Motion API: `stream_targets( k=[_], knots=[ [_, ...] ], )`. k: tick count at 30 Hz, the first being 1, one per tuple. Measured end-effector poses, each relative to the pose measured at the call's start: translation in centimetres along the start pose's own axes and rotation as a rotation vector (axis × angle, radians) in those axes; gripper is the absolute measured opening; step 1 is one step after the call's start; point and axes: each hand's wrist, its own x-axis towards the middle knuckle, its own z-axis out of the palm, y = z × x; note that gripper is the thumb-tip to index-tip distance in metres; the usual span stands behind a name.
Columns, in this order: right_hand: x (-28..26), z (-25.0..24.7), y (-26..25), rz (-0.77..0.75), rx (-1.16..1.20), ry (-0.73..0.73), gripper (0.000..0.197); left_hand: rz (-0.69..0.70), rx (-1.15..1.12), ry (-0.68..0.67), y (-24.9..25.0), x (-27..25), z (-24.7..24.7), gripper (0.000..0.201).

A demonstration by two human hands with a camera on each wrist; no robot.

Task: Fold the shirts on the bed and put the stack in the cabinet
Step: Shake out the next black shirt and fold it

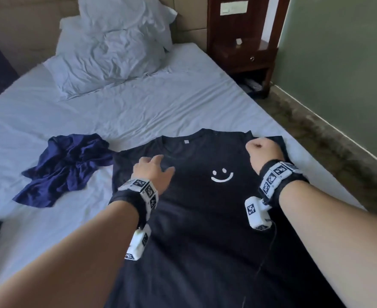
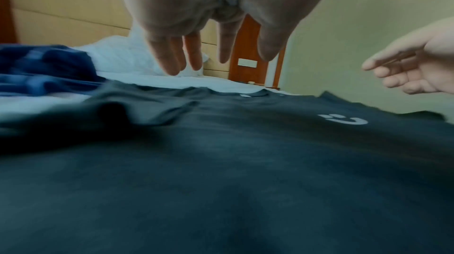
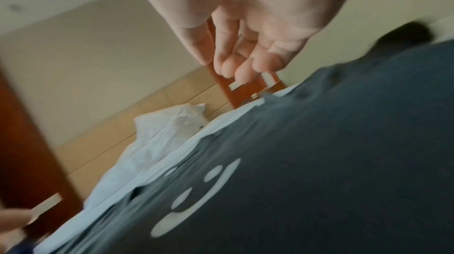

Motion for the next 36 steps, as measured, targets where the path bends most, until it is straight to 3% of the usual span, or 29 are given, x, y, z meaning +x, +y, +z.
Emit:
stream_targets(
  k=[2, 4, 8, 11, 14, 16, 20, 24, 27, 29, 32, 36],
  knots=[
    [1.7, -4.0, 3.8, 0.113, -0.021, 0.114, 0.023, 0.098, -0.063, -0.055, 5.0, -0.2, 3.0, 0.070],
    [3.0, -6.2, 7.9, 0.295, -0.003, 0.104, 0.022, 0.182, -0.043, -0.123, 9.7, 0.0, 6.4, 0.077],
    [8.0, -6.4, 15.8, 0.545, 0.255, -0.067, 0.057, 0.237, 0.040, -0.228, 17.6, 1.0, 11.8, 0.088],
    [10.8, -6.1, 16.7, 0.629, 0.378, -0.218, 0.059, 0.143, 0.151, -0.327, 19.6, 2.5, 15.0, 0.108],
    [12.0, -6.3, 15.1, 0.632, 0.365, -0.318, 0.045, 0.090, 0.248, -0.365, 19.5, 3.5, 17.5, 0.127],
    [12.7, -6.1, 14.6, 0.601, 0.407, -0.368, 0.033, 0.093, 0.279, -0.371, 19.4, 3.9, 18.2, 0.129],
    [13.7, -5.9, 14.1, 0.541, 0.347, -0.524, 0.035, 0.102, 0.283, -0.378, 19.6, 3.5, 18.1, 0.126],
    [13.9, -5.5, 14.7, 0.397, 0.151, -0.399, 0.042, 0.108, 0.297, -0.391, 19.8, 2.9, 17.7, 0.120],
    [13.3, -5.7, 15.5, 0.276, 0.134, -0.354, 0.018, 0.102, 0.295, -0.415, 20.0, 2.6, 17.2, 0.118],
    [12.7, -5.9, 16.7, 0.231, 0.247, -0.326, 0.013, 0.101, 0.297, -0.425, 20.1, 2.4, 17.0, 0.118],
    [11.2, -6.6, 17.7, 0.251, 0.382, -0.293, 0.015, 0.104, 0.299, -0.427, 20.0, 2.4, 16.9, 0.119],
    [10.4, -7.8, 16.7, 0.329, 0.462, -0.363, 0.019, 0.108, 0.303, -0.421, 20.0, 2.5, 17.1, 0.122]
  ],
)
